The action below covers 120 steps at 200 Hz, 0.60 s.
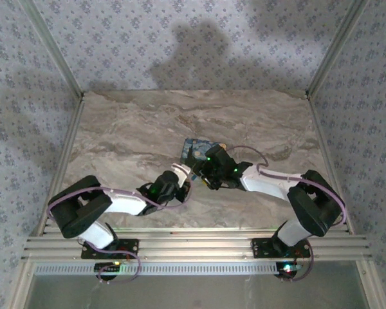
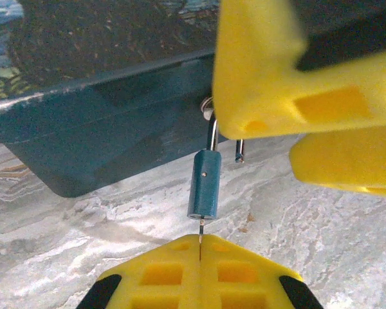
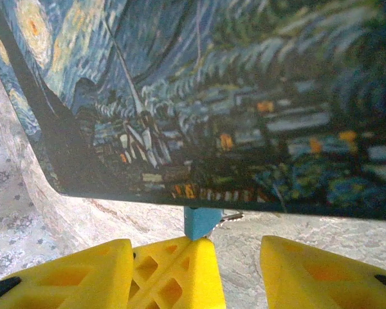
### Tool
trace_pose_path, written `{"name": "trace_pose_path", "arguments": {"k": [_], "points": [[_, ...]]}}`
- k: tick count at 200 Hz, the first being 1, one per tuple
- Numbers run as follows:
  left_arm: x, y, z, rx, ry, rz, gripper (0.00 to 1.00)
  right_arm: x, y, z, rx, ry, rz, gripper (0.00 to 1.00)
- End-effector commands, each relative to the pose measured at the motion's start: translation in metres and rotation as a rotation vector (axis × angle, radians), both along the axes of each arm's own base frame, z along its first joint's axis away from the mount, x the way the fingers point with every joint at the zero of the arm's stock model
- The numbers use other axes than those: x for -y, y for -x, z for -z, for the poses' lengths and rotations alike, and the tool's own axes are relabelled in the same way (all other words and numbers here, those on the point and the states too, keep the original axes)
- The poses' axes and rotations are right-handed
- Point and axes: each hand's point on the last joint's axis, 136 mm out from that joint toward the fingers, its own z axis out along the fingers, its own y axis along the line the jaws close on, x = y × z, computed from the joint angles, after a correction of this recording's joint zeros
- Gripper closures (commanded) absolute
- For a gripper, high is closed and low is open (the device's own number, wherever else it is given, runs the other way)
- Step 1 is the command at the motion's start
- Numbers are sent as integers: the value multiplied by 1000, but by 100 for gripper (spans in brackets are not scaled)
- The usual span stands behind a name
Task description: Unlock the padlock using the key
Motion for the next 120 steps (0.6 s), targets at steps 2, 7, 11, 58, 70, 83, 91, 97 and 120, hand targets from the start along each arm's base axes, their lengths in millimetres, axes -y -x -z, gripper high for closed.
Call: {"name": "trace_pose_path", "arguments": {"k": [2,7,11,58,70,83,91,97,120], "points": [[4,-1,-21,-18,122,-2,100,8,6,2,5,25,9,45],[4,-2,-22,-25,129,-3,100,9,6,2,6,27,10,45],[4,-2,-22,-29,134,-3,100,8,7,2,9,27,8,45],[4,-2,-26,-80,175,5,100,8,9,0,34,34,1,45],[3,-1,-25,-90,167,1,100,8,9,0,37,33,1,45],[1,-2,-22,-95,155,-8,100,7,11,1,38,32,-1,45],[0,-2,-19,-99,147,-16,100,7,11,1,40,32,-2,45],[-2,-3,-18,-104,144,-27,100,6,10,-1,45,30,-3,45],[0,-3,-18,-133,149,-40,100,5,10,0,51,30,-4,45]]}}
